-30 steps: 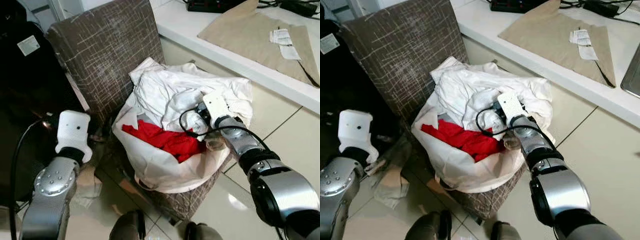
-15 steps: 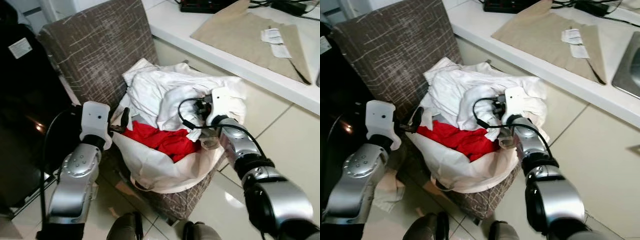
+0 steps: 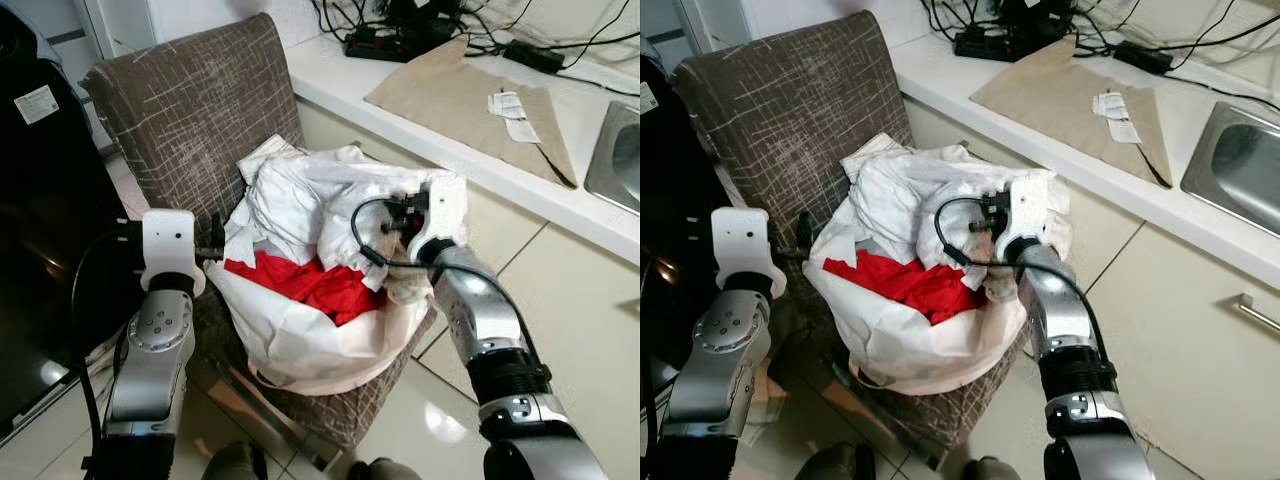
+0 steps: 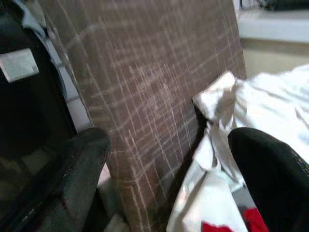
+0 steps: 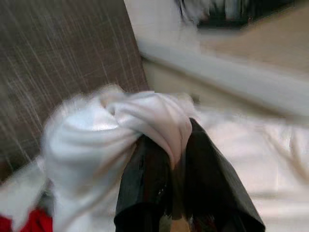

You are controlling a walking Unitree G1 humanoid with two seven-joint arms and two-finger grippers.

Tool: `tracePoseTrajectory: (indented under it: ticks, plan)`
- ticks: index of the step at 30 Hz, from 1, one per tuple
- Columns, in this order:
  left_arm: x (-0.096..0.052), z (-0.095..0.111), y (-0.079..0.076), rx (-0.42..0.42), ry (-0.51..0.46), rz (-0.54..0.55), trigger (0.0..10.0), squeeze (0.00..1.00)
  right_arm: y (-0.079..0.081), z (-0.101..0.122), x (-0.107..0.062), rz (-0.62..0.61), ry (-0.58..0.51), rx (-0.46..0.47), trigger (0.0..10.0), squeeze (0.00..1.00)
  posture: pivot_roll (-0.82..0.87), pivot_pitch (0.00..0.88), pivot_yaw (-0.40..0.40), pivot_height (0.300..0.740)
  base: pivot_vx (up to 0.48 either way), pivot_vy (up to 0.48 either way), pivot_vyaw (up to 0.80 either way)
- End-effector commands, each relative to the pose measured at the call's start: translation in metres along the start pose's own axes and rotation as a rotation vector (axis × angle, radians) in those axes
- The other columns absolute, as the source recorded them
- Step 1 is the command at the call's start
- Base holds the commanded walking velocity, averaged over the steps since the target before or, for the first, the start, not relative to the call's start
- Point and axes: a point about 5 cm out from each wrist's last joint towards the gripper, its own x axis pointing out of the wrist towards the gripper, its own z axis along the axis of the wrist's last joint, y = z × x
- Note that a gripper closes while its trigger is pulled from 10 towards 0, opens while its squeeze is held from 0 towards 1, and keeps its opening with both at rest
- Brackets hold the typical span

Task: Clothes washing

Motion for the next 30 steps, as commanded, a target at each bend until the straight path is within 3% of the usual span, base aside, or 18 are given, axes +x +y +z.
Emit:
tracePoseTrajectory:
  ticks: [1,4,7,13,15,19,30]
  plan:
    - [0.005,0.012,0.001,0.009,-0.058,0.023,10.0,0.00,0.010,0.048,0.008,0.037,-0.156,-0.008,0.0,0.00,0.00,0.000,-0.080,0.731,0.000,0.000,0.00]
    - [0.010,0.018,0.003,0.008,-0.082,0.038,10.0,0.00,0.016,0.090,0.014,0.066,-0.281,-0.036,0.0,0.00,0.01,0.000,-0.080,0.731,0.000,0.000,0.00]
    - [0.014,0.020,0.003,0.012,-0.092,0.041,10.0,0.00,0.015,0.102,0.017,0.067,-0.316,-0.033,0.0,0.00,0.01,0.000,-0.081,0.731,0.000,0.000,0.00]
    - [0.014,0.018,0.009,0.031,-0.093,0.073,10.0,0.00,0.007,0.065,0.017,0.020,-0.163,-0.022,0.0,0.00,0.02,0.000,-0.090,0.731,0.000,0.000,0.00]
    - [0.013,0.014,0.011,0.028,-0.076,0.095,10.0,0.00,0.007,0.042,0.013,0.015,-0.101,-0.014,0.0,0.00,0.03,0.000,-0.091,0.731,0.000,0.000,0.00]
    - [0.012,0.012,0.011,0.030,-0.072,0.098,10.0,0.00,0.005,0.016,0.009,0.002,-0.017,-0.014,0.0,0.00,0.04,0.000,-0.089,0.731,0.000,0.000,0.74]
    - [0.010,0.013,0.013,0.047,-0.082,0.123,10.0,0.00,0.006,0.014,0.014,0.011,-0.032,-0.057,0.0,0.00,0.05,0.000,-0.092,0.731,0.000,0.000,0.70]
